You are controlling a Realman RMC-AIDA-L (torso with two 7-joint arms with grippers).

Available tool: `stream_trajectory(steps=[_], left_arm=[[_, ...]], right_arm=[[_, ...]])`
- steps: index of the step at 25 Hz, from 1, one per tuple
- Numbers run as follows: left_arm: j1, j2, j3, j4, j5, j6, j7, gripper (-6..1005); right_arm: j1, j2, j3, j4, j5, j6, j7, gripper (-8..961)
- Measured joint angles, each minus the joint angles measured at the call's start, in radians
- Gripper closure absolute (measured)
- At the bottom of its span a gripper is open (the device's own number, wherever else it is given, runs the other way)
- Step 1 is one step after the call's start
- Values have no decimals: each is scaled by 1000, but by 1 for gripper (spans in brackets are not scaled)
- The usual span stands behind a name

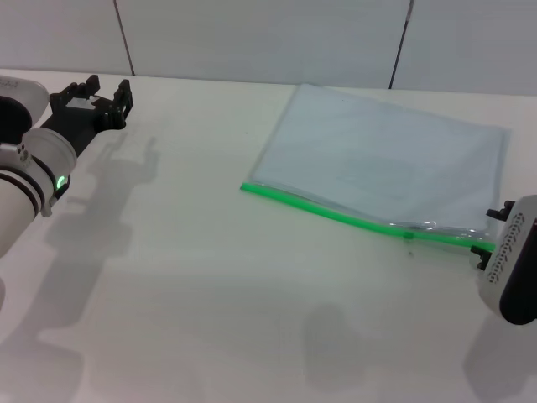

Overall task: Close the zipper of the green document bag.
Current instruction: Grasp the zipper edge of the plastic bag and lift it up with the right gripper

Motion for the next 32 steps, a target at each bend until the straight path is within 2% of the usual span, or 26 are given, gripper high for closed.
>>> stream_trajectory(steps=[16, 32], left_arm=[[-4, 0, 0, 0, 0, 0, 0, 514], [-9, 0, 0, 0, -1, 0, 0, 513]], right_arm=[[12, 0, -16, 12, -2, -11, -6, 416], [69, 2, -7, 83, -3, 3, 4, 418]])
